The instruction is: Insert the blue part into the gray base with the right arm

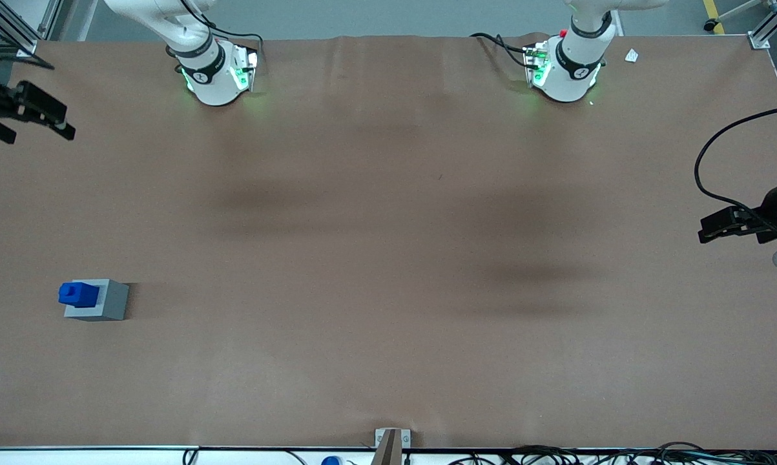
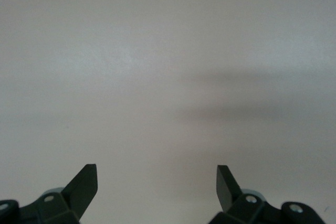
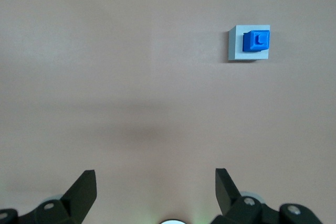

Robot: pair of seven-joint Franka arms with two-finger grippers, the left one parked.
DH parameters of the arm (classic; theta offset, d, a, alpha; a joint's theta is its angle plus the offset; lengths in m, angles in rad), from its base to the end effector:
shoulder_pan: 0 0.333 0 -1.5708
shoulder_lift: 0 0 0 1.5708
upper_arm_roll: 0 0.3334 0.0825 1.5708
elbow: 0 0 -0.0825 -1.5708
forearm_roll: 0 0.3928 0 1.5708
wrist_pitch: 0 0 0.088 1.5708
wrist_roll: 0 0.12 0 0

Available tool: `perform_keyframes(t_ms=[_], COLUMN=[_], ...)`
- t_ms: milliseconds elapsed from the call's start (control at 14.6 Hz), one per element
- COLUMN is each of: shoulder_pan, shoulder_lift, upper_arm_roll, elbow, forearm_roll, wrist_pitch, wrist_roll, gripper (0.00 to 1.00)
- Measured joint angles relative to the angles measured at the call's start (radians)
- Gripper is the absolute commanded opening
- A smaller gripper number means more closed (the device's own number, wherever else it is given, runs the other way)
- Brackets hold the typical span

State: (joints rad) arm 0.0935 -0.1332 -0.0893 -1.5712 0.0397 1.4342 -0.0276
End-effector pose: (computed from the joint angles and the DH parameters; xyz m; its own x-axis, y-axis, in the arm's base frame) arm 0.5036 0.0035 0.6877 0.9993 0.0380 -0.0027 0.0378 -0.9980 -0.0513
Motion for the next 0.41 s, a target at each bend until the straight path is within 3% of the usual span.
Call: perform_keyframes(t_ms=[412], shoulder_pan=[0.002], shoulder_lift=[-0.044], upper_arm_roll=[0.009], elbow=[-0.037], forearm_roll=[-0.001], wrist_pitch=[0.006], wrist_roll=[0.000], gripper=[1.00])
